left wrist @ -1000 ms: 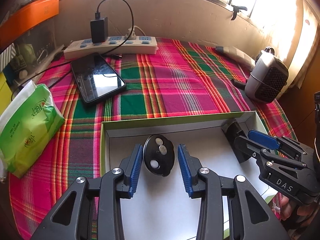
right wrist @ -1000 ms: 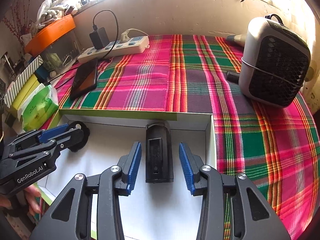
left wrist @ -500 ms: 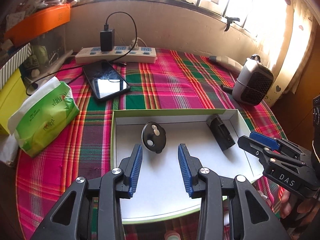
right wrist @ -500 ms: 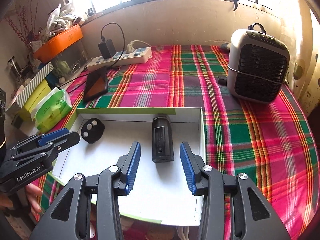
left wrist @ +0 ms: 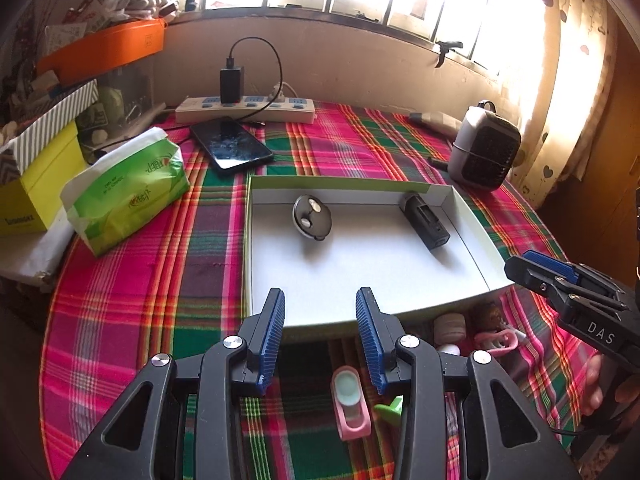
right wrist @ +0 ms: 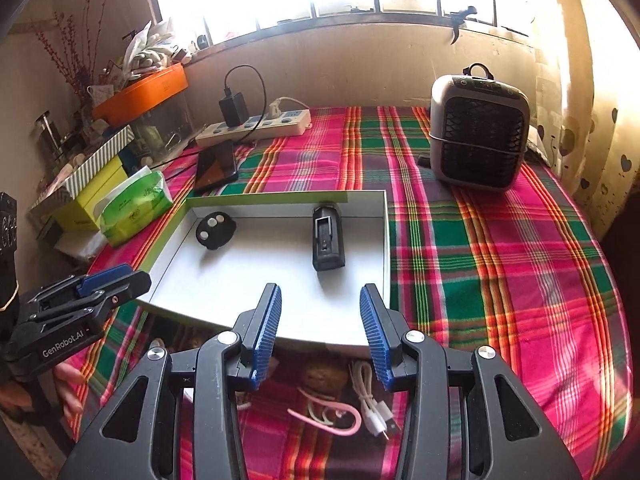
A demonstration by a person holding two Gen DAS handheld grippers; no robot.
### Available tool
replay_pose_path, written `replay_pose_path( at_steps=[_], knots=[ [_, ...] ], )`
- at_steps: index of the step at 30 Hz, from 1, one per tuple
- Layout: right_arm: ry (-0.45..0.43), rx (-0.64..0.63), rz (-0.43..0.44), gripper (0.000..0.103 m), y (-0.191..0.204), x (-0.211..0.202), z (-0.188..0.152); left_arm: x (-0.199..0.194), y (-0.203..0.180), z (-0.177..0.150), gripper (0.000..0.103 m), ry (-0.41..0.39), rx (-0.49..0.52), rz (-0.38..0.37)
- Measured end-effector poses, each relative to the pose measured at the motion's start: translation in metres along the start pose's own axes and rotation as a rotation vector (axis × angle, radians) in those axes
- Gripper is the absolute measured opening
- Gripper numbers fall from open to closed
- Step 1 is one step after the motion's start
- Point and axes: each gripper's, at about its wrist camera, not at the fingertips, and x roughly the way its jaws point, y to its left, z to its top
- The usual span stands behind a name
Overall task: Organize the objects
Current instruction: 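Withdraw both tools from the box toward the remaining items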
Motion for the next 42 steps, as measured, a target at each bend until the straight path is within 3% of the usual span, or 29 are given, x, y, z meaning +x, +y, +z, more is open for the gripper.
replay_pose_path(
  at_steps=[8,26,42],
  knots=[
    [-0.046,0.008,-0.038,0.043,-0.012,-0.023,-0.028,-0.003,0.009,-0.029,0.035,0.023,-0.036,-0.032],
    [0.010,0.062,-0.108,0.046,-0.042,-0.020,-0.067,-0.007,0.020,-0.059,0.036,0.058,-0.075,-0.081],
    [0.019,-0.066,0.034,0.046,-0.009,-0.005,-0.066,-0.010,0.010,-0.063,0.036,0.071,-0.054,-0.095]
  ],
)
